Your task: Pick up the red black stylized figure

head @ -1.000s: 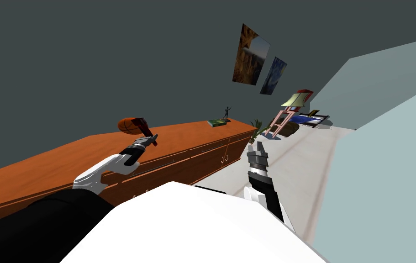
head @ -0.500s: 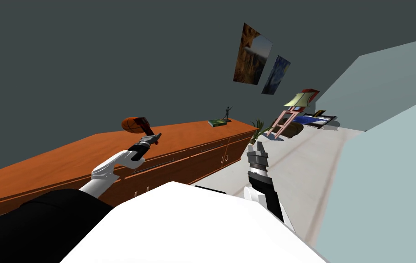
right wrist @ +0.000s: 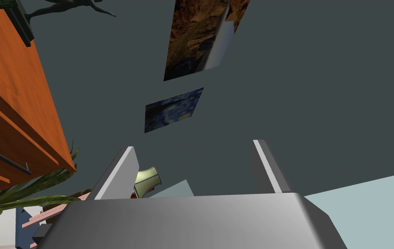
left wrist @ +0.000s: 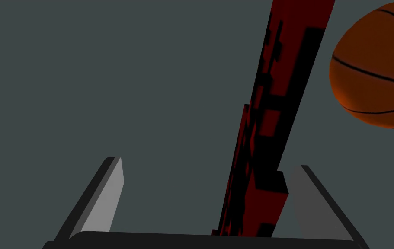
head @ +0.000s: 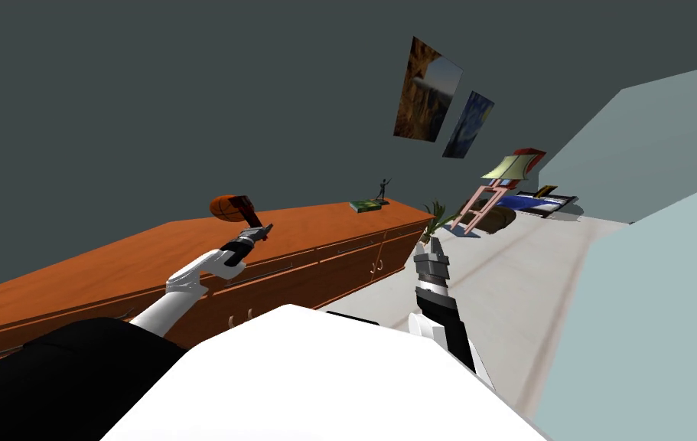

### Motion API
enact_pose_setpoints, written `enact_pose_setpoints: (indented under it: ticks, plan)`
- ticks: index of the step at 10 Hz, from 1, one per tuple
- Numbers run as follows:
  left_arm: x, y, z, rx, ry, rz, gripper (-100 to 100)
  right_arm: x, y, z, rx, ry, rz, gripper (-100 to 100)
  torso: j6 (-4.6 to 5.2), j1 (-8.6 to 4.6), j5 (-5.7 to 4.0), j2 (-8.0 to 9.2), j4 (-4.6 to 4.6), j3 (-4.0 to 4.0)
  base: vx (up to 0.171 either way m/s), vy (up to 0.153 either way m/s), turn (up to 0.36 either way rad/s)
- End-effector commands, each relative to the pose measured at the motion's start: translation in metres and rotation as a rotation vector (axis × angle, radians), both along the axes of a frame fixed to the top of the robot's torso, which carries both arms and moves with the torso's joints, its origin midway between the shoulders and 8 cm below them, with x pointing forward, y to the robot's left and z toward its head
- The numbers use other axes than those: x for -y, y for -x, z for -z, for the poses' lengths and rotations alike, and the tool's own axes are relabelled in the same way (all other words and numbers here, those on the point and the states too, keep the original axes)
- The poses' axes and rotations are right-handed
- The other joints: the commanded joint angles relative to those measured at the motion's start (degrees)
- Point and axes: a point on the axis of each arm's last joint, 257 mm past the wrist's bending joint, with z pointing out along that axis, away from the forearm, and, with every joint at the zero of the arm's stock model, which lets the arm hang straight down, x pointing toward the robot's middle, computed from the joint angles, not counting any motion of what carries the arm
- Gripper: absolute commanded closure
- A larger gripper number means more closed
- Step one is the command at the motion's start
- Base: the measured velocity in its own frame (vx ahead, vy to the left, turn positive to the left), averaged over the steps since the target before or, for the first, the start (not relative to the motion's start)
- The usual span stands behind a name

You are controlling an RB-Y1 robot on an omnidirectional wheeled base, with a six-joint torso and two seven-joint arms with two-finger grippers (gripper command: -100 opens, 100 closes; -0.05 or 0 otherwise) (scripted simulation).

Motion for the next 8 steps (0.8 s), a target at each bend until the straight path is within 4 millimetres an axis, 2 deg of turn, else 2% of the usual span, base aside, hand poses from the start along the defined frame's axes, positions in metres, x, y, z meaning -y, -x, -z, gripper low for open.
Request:
enact_pose_setpoints:
  ticks: [1,3,4,5,6,8]
  plan:
    - [-0.003,-0.011,0.0,0.008,0.006,0.0,-100,0.0,0.0,0.0,0.0,0.0,0.0,0,0.0,0.0,0.0,0.0,0.0,0.0,-0.01,-0.039,-0.003]
    - [-0.017,-0.009,0.007,-0.002,0.015,-0.028,-100,0.0,0.0,0.0,0.0,0.0,0.0,0,0.0,0.18,0.03,-0.05,-0.01,-0.03,0.001,-0.001,-0.01]
    - [0.003,-0.03,0.009,-0.011,-0.001,0.044,-100,0.0,0.0,0.0,0.0,0.0,0.0,0,-0.02,0.25,0.05,-0.05,-0.01,-0.03,-0.003,-0.035,0.166]
    - [0.003,-0.035,0.007,-0.001,0.003,0.052,-100,0.0,0.0,0.0,0.0,0.0,0.0,0,-0.04,0.13,0.03,-0.04,-0.01,-0.02,-0.016,-0.062,0.106]
    - [-0.005,-0.039,0.005,0.007,0.01,0.035,-100,0.0,0.0,0.0,0.0,0.0,0.0,0,0.0,0.04,0.01,-0.01,0.0,-0.01,-0.012,-0.041,-0.005]
    - [-0.02,-0.037,0.014,-0.007,0.021,0.004,-100,0.0,0.0,0.0,0.0,0.0,0.0,0,0.01,0.18,0.02,-0.05,0.0,-0.03,-0.002,-0.007,-0.006]
